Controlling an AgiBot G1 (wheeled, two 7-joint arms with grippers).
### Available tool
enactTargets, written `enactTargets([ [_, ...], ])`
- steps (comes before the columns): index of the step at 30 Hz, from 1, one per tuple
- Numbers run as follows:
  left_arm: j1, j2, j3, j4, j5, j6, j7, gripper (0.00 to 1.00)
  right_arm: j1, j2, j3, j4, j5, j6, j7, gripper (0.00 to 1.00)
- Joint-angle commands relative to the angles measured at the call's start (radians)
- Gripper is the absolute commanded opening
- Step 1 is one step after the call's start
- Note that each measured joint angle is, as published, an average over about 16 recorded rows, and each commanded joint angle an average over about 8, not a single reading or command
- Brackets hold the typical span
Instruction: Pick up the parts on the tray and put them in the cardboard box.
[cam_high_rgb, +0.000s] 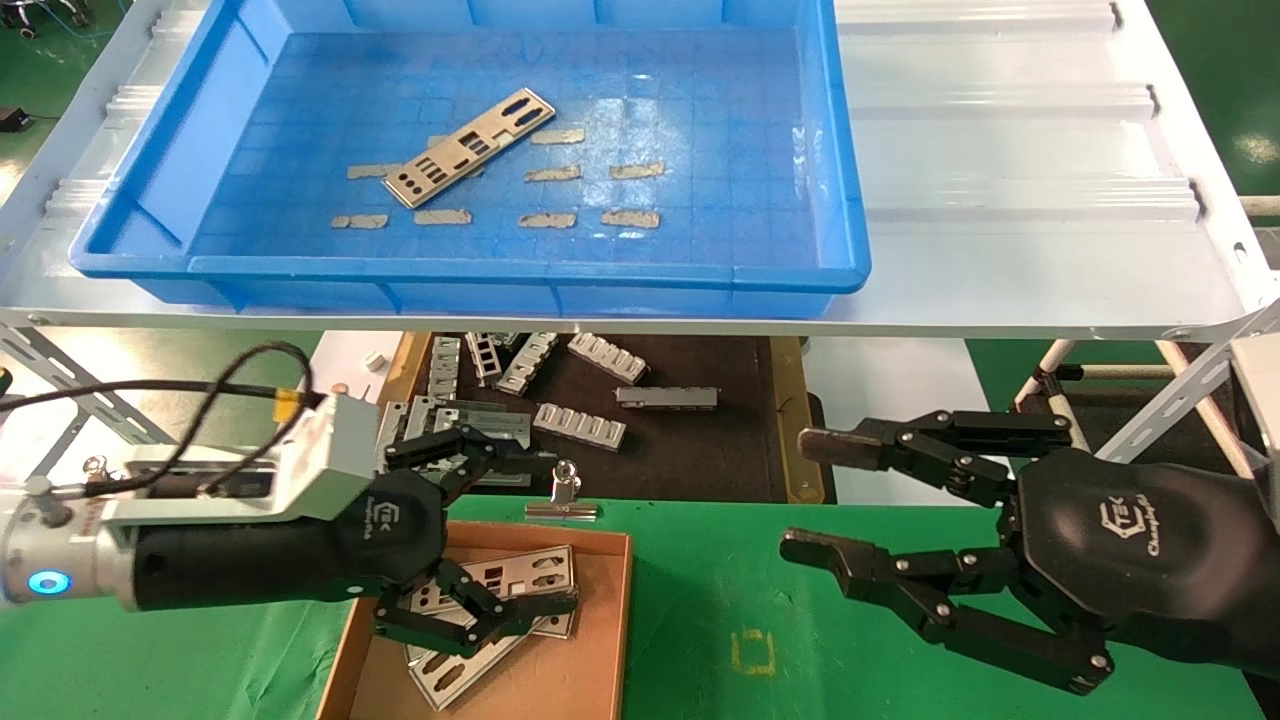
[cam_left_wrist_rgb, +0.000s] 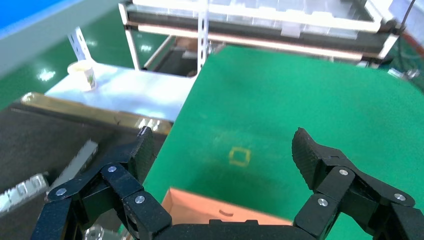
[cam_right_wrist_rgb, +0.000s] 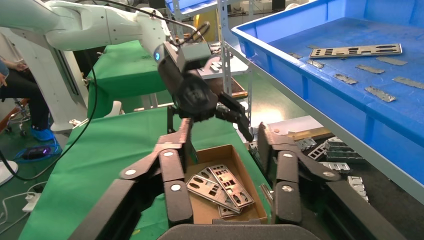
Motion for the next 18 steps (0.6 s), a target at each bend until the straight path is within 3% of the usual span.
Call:
enactTargets([
  [1,0.013,-0.01,-0.023,-0.022,-0.012,0.006,-0.016,1.0,0.0,0.0,0.0,0.0,0.0,0.0,0.0,1.0],
  [18,0.125,-0.091,-0.221,-0.215,-0.118,0.058,-0.152,1.0,0.0,0.0,0.0,0.0,0.0,0.0,0.0,1.0],
])
